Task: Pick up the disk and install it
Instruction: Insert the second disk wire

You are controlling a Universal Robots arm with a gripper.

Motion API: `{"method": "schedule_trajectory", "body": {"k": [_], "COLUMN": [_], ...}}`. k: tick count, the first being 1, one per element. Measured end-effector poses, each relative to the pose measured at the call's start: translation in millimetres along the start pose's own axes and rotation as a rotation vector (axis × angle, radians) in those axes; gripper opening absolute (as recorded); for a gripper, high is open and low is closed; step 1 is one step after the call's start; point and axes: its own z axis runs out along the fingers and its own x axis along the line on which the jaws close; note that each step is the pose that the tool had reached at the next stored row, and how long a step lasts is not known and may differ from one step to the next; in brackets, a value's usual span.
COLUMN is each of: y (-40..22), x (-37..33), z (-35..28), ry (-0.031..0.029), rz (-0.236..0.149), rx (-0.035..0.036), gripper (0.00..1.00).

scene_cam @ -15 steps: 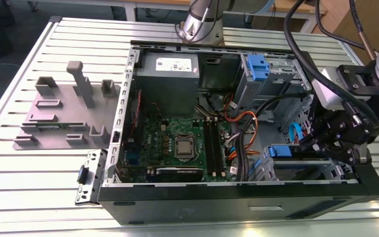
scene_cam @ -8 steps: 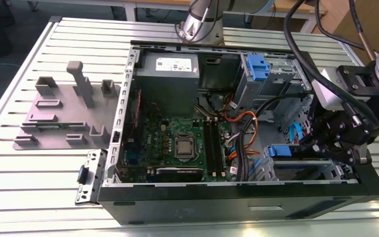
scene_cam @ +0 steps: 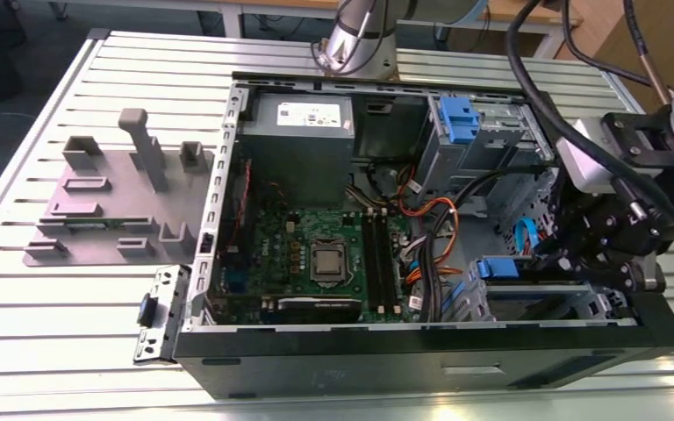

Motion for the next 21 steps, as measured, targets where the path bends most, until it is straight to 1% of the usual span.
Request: {"method": "schedule_trajectory", "body": {"k": [2, 4, 7, 9, 11, 17, 21], "y": [0.4, 0.6, 0.6, 0.6, 0.6, 0.1, -0.3], "x": [-0.7, -1.1, -1.1, -1.1, -0.9, -0.3, 0.1], "z": [-7.1, -11.6, -12.1, -11.8, -10.3, -3.1, 0.7], "ry": [-0.0004, -0.0004, -0.0006, -0.0004, -0.0009, -0.0038, -0.0044], "rz": [0.0, 0.0, 0.0, 0.0, -0.001, -0.002, -0.001], "rx": [0.0, 0.0, 0.0, -0.0002, -0.0012, -0.0058, -0.0097], "gripper": [0.24, 0.24, 0.24, 0.22, 0.1, 0.1, 0.1]}}
